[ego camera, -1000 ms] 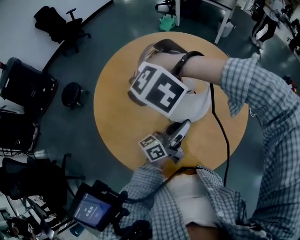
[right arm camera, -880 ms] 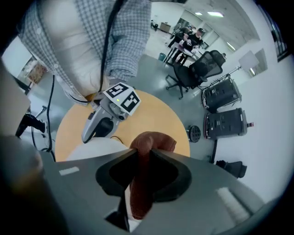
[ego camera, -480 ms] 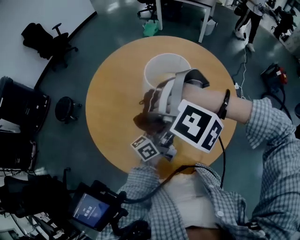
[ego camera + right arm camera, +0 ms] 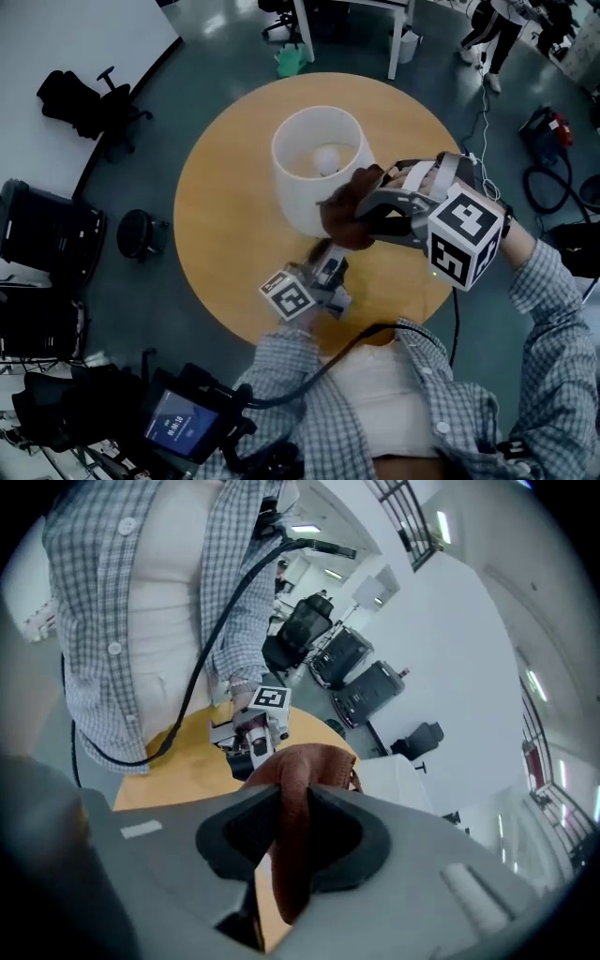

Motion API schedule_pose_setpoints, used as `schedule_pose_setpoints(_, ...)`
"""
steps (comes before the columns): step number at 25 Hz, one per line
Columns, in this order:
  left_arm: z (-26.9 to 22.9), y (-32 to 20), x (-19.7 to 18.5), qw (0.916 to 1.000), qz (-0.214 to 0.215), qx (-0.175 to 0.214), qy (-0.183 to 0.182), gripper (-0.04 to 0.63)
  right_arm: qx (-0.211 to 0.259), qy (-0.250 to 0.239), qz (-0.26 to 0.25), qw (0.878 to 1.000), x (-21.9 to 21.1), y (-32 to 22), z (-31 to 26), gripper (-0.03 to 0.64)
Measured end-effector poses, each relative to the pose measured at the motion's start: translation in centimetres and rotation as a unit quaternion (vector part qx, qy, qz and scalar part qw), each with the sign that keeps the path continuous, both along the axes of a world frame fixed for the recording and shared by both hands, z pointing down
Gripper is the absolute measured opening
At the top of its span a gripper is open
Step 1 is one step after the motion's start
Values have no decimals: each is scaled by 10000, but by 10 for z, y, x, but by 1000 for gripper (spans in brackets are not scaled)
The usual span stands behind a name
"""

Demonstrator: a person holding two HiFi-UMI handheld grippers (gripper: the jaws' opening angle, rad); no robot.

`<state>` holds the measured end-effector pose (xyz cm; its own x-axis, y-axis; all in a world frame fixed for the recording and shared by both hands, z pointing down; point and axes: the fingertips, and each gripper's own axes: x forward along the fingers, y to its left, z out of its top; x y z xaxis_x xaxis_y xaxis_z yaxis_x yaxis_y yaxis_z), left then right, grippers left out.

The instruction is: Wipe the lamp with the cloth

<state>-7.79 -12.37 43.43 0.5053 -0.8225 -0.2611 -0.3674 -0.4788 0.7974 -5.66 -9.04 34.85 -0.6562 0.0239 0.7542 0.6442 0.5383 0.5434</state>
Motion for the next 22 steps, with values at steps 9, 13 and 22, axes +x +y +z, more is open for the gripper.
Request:
schedule_pose_setpoints(9, 4, 10, 0, 9999, 123, -47, -32, 93, -1355, -1168, 2095, 9613, 34, -23, 28, 83)
schedule_pose_setpoints(13, 13, 32, 8, 9988, 331, -228, -295, 92, -1642, -1487, 2579, 9404, 42, -14, 35, 83)
schedule_pose_setpoints(22, 2, 78, -18, 9636, 453, 140, -2630, 94, -1929, -1668, 3184, 9130, 66, -11, 52, 84)
